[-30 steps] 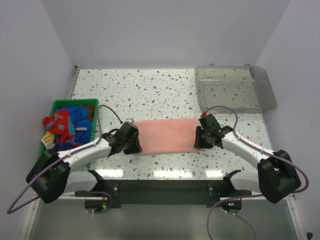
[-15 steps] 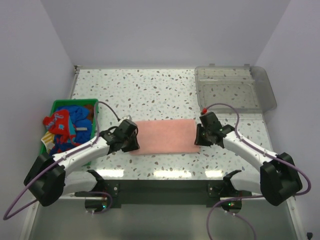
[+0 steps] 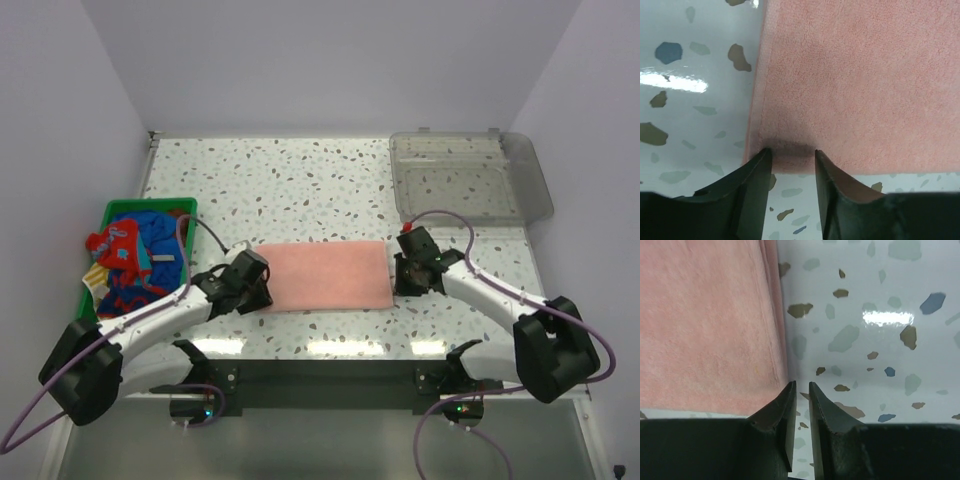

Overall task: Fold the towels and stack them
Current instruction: Neatly place the folded towel into the bin

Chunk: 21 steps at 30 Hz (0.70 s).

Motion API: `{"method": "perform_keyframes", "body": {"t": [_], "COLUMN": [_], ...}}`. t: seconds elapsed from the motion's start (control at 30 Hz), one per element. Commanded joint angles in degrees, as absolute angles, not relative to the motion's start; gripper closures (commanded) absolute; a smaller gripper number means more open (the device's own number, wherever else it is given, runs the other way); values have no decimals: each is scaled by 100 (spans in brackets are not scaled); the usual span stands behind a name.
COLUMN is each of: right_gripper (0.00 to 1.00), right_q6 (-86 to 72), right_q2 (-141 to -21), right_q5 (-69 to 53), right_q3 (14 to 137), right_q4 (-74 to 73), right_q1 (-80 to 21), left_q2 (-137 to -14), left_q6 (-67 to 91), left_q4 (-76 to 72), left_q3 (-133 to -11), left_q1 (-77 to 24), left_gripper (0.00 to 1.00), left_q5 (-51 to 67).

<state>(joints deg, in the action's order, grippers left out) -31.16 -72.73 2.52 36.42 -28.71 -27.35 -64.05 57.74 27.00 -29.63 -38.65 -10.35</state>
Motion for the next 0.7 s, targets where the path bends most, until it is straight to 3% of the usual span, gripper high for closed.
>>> {"method": "perform_keyframes", "body": {"t": [0.0,0.13,0.2,0.67], "right_gripper": [79,78,78,80], "right_q6": [-2638,-2303,-2146,-2118], "right_q2": [-7154,-7347,-7583,-9913], "right_q5": [518,589,580,790], "right_q3": [4576,5358,5580,6276], "right_q4": [-3067,-3147,-2990,-1820], "right_q1": [-2725,-2733,-2725,-2716], "left_q2": [-6161,-6222,-6336,-9157], "left_q6": [5653,5266,4924,3402], "left_q4": [3357,3560,3402,1635], "left_q3": [-3486,-4340,-4717,-5563], "left_q1": [-3814,-3814,-3797,-2558], "left_gripper": [53,40,39,42], "left_q5": [-1520,-1792,-2020,-1485]}}
